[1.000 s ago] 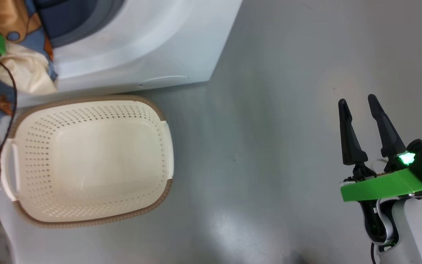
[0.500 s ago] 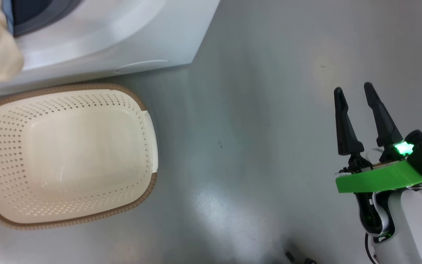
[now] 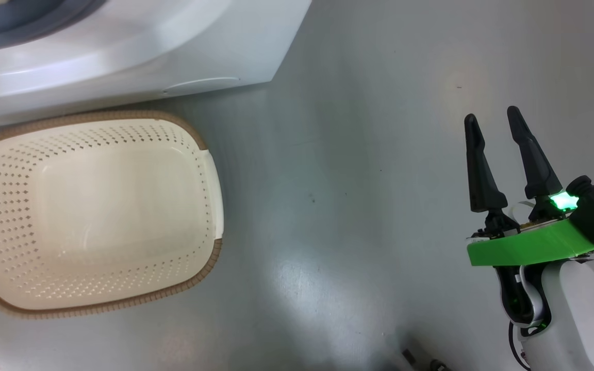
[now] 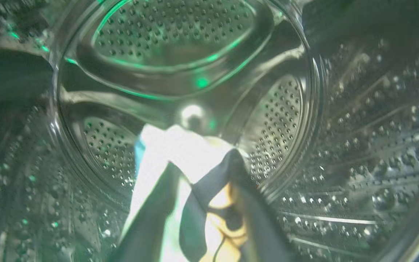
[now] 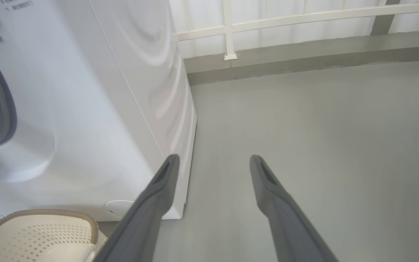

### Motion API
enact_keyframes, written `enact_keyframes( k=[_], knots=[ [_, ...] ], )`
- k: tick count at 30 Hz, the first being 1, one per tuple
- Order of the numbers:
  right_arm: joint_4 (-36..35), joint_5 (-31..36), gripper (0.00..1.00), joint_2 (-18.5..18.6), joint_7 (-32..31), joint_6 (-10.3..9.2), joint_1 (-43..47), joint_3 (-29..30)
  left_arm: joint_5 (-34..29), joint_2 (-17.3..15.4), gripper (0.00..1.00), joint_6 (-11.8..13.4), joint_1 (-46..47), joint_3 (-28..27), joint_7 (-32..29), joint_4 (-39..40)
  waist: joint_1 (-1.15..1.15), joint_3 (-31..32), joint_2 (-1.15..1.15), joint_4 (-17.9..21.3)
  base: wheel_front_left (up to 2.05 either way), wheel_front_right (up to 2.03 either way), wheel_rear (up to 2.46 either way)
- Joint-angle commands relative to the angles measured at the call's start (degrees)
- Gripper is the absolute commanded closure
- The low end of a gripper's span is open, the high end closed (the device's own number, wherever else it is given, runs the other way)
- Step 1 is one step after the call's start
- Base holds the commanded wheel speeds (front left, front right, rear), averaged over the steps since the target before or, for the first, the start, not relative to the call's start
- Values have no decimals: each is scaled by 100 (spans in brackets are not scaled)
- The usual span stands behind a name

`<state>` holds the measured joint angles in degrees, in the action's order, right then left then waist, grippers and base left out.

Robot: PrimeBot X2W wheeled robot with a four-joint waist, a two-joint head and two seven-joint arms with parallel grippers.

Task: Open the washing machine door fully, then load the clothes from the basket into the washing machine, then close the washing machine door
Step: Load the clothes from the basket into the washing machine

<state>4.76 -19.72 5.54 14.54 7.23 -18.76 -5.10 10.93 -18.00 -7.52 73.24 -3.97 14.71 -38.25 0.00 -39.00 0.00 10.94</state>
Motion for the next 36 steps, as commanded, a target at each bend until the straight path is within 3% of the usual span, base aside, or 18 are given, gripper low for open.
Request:
enact_keyframes(
  k=[1,18,36],
  knots=[
    [-124,6,0,14,46,25,22,-105,-11,-259,0,4,-40,-101,29,4,0,8,0,-7,0,0,0],
    [-96,22,0,66,46,25,33,-119,139,-38,0,4,-367,-147,29,-327,0,194,0,-128,0,0,0],
    [73,53,0,312,46,25,402,-106,404,429,0,3,-2510,-184,29,293,0,1309,0,-479,0,0,0]
  ],
)
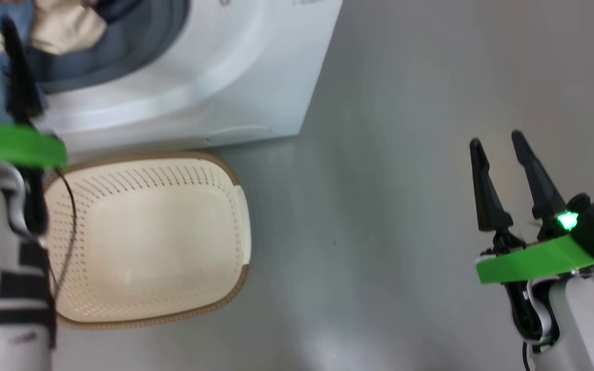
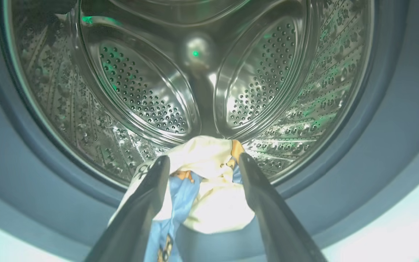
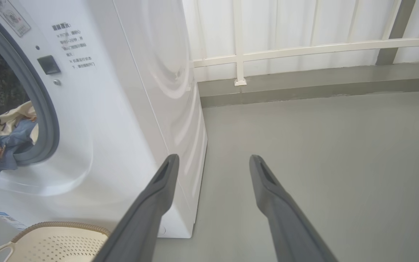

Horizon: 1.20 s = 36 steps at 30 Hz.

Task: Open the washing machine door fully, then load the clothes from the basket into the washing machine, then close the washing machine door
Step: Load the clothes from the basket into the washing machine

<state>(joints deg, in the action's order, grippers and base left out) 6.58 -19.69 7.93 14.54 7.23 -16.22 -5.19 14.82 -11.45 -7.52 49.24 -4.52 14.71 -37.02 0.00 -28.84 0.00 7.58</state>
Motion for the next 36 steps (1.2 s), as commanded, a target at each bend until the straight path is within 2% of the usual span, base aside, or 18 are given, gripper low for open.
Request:
enact_keyframes(
  k=[1,20,36],
  knots=[
    [-93,48,0,90,46,25,190,-99,-2,-207,0,3,-266,-120,29,224,0,384,0,-174,0,0,0],
    [161,16,0,399,46,25,1037,15,-85,220,0,3,-2626,2,29,1143,0,1841,0,-870,0,0,0],
    [131,-11,0,438,46,25,1708,175,-224,310,0,3,-4098,31,29,1889,0,2547,0,-1017,0,0,0]
  ],
)
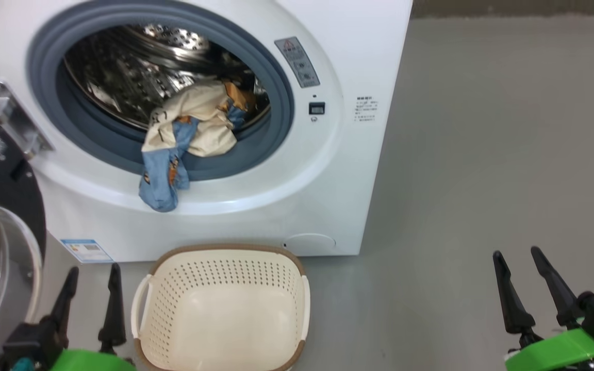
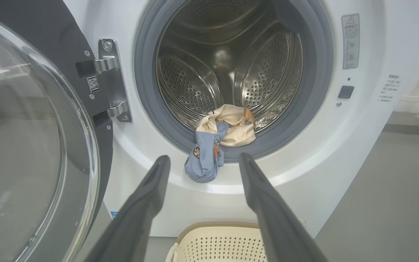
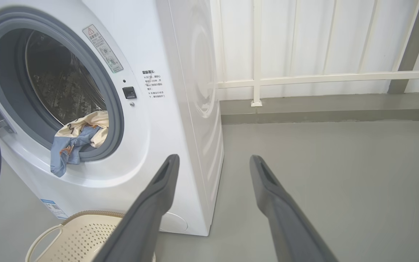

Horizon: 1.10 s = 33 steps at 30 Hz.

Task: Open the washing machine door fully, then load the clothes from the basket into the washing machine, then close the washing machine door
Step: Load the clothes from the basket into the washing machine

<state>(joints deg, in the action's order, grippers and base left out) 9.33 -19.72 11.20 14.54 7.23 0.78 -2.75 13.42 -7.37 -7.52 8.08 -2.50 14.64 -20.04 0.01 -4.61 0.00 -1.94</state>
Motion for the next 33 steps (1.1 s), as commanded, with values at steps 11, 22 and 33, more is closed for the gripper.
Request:
enact_keyframes(
  k=[11,22,33],
  knots=[
    [-202,4,0,86,46,25,277,27,-124,-9,0,3,-627,-281,36,676,-1,366,0,-100,0,0,0],
    [-262,17,0,42,46,25,300,49,-139,9,0,3,-765,-352,36,850,-1,298,0,-119,0,0,0],
    [-319,15,0,58,46,25,114,61,-161,43,0,3,-425,-311,36,760,-1,-128,0,-138,0,0,0]
  ],
)
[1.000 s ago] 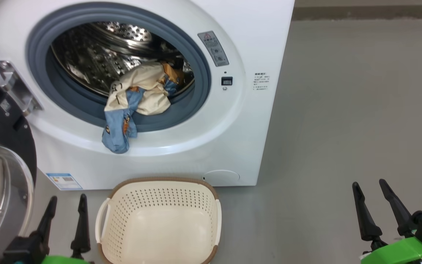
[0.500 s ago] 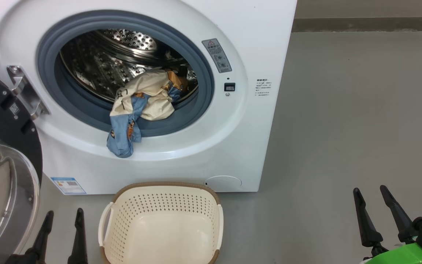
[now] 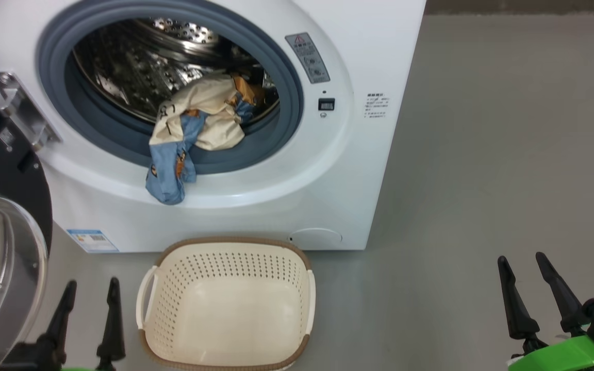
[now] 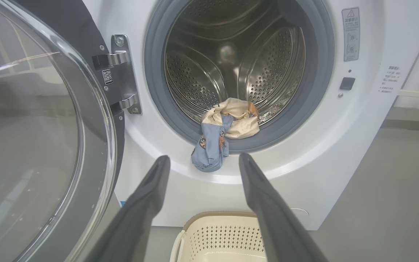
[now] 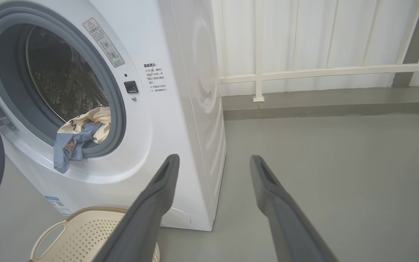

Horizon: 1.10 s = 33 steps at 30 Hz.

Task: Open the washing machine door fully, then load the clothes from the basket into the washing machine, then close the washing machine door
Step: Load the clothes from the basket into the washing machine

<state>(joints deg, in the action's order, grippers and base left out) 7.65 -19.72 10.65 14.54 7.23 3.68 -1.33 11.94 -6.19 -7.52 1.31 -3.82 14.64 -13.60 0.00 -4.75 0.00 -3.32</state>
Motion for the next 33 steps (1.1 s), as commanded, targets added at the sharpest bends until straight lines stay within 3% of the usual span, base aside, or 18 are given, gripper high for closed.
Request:
enact_keyframes(
  k=[1,16,33],
  knots=[
    [-156,16,0,115,46,25,-214,-90,1,-74,0,3,325,-173,36,71,0,-189,0,3,0,0,0],
    [-239,33,0,90,46,25,-1100,-269,440,-391,0,3,2273,-49,36,-1127,0,-1584,0,239,0,0,0],
    [-308,61,0,3,46,25,-1799,-346,681,-941,0,3,4114,231,36,-2807,0,-2592,0,609,0,0,0]
  ],
)
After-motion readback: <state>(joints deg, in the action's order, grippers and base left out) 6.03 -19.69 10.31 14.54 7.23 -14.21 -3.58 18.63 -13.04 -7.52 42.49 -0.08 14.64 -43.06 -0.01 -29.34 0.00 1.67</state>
